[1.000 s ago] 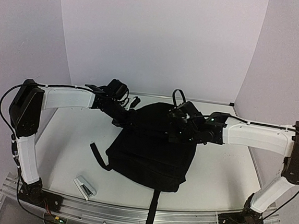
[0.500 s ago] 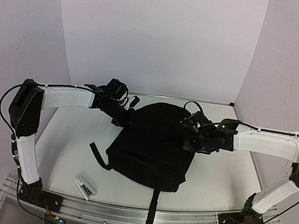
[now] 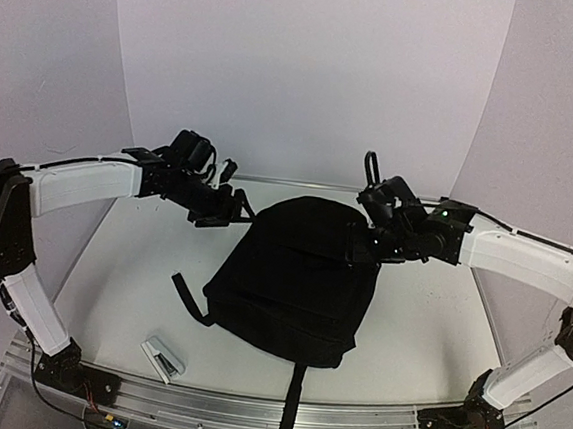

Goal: Pack the student bag
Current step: Zip the student bag at the center of the board, then adjust the student bag at the center of the board.

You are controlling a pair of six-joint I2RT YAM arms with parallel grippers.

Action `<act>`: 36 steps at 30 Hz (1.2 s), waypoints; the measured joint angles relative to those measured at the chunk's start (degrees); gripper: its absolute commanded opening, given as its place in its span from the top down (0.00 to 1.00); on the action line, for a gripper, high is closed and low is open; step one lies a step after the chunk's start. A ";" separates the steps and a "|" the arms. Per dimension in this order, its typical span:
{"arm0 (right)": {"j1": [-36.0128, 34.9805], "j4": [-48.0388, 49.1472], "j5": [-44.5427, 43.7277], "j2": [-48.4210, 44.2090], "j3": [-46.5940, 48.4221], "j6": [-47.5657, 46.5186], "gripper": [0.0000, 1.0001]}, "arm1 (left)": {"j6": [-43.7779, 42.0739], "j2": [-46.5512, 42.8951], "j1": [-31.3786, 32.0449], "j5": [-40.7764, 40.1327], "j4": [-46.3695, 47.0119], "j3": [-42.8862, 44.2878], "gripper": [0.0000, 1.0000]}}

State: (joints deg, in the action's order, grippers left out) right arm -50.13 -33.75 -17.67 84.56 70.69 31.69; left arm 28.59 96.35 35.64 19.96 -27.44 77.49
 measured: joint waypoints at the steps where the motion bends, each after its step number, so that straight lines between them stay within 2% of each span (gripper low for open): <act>1: 0.00 0.35 0.49 0.74 1.75 -1.67 0.24 | 1.03 -2.23 -0.13 -0.38 -0.43 -0.82 0.15; 5: -0.01 1.91 3.42 5.54 6.96 -9.10 0.16 | 5.10 -9.73 0.02 -0.50 -1.26 -6.68 0.06; 11: 0.00 3.07 8.61 13.70 10.48 -17.81 0.15 | 13.56 -16.48 0.11 2.79 -3.17 -18.04 0.00; 13: 0.00 3.17 8.58 16.14 11.51 -19.47 0.20 | 16.11 -18.00 0.30 4.09 -3.00 -21.13 0.00; 17: 0.29 3.33 7.46 19.89 13.27 -20.95 0.36 | 20.46 -20.91 0.97 5.33 -1.16 -26.76 0.00; 20: 1.32 3.43 7.00 21.96 14.14 -20.86 0.54 | 23.30 -22.09 1.27 6.69 1.21 -30.76 0.01; 23: 2.63 3.60 6.76 22.88 14.19 -20.40 0.72 | 25.76 -22.03 1.63 8.04 5.16 -33.81 0.11; 26: 3.15 3.75 6.95 22.90 14.19 -19.84 0.84 | 27.55 -21.22 1.99 9.26 9.65 -35.84 0.24; 29: 3.30 3.70 7.66 22.90 14.18 -19.36 0.92 | 28.99 -19.02 2.20 10.12 14.19 -36.47 0.44; 33: 3.50 4.20 8.91 22.43 13.53 -17.80 1.00 | 30.12 -15.07 2.24 11.44 19.02 -36.52 0.87; 35: 3.61 5.13 10.17 21.26 12.25 -16.65 1.00 | 29.93 -13.66 2.25 11.93 22.23 -36.48 0.99; 36: 3.61 5.60 10.97 20.28 11.28 -16.01 1.00 | 30.10 -13.14 2.23 11.92 23.25 -36.42 1.00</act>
State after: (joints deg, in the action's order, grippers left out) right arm -46.52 -28.15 -6.70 104.84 81.97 15.68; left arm 58.69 83.21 37.88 31.87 -4.19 41.06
